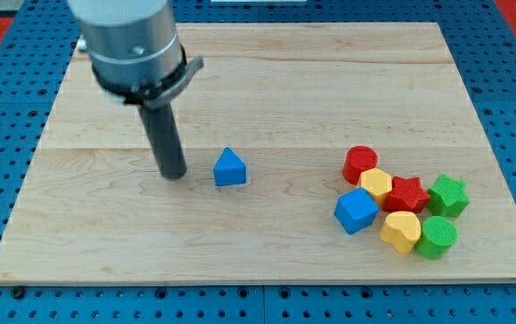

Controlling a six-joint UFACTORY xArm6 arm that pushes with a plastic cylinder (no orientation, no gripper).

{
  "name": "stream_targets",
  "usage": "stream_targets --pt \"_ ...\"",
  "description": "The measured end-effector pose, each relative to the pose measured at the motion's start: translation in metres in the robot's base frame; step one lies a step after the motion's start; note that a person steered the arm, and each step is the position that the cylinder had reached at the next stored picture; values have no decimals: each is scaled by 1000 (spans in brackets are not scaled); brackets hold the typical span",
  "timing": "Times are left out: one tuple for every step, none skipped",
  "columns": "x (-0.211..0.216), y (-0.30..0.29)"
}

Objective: Push the blue triangle to the group of blocks

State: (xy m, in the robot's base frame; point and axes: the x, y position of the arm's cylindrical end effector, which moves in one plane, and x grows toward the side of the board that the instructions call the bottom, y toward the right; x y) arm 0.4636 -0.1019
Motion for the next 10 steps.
stream_targets --pt "13 100" --pt "54 150" --pt "53 40" --pt "68 0" --pt "116 36" --pt "80 73" --pt "62 60" --pt "45 40" --pt "27 79" --pt "27 154"
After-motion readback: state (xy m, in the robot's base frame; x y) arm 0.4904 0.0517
